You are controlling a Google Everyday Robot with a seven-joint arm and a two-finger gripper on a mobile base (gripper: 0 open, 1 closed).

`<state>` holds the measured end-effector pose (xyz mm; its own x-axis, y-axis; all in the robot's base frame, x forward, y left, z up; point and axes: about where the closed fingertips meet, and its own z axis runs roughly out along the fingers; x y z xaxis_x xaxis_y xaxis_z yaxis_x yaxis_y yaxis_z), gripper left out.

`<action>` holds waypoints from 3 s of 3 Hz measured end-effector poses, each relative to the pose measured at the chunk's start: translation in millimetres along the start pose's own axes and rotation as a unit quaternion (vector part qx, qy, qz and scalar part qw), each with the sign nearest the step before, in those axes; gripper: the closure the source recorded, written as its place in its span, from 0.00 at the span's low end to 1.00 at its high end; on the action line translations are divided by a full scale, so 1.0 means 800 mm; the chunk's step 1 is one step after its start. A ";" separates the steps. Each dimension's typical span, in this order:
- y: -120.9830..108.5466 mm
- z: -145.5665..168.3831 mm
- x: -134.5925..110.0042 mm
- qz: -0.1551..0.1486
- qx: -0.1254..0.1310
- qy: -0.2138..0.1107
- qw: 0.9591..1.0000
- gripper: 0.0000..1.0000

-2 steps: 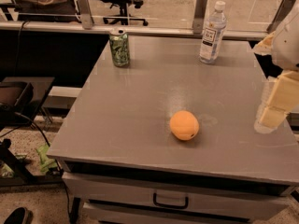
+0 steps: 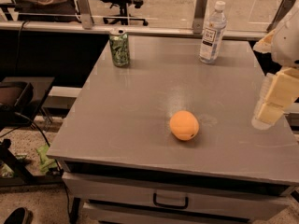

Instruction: Move blue plastic bottle near orange

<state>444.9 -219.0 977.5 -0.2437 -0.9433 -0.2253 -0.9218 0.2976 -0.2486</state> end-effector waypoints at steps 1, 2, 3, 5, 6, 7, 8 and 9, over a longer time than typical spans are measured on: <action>-0.032 0.006 0.002 0.033 0.011 -0.016 0.999 0.00; -0.083 0.017 0.009 0.080 0.028 -0.040 0.996 0.00; -0.169 0.038 0.018 0.142 0.063 -0.066 0.986 0.00; -0.283 0.077 0.004 0.206 0.115 -0.121 0.964 0.00; -0.332 0.105 -0.017 0.231 0.136 -0.160 0.950 0.00; -0.372 0.140 -0.047 0.251 0.145 -0.197 0.936 0.00; -0.390 0.160 -0.059 0.262 0.149 -0.213 0.929 0.00; -0.402 0.173 -0.063 0.274 0.148 -0.226 0.923 0.00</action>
Offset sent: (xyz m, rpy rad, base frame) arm 0.1178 -0.0528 0.0039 0.1962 -0.0934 -0.2647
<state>795.5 -246.4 938.4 -0.4372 -0.5015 -0.7466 -0.5580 0.8023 -0.2121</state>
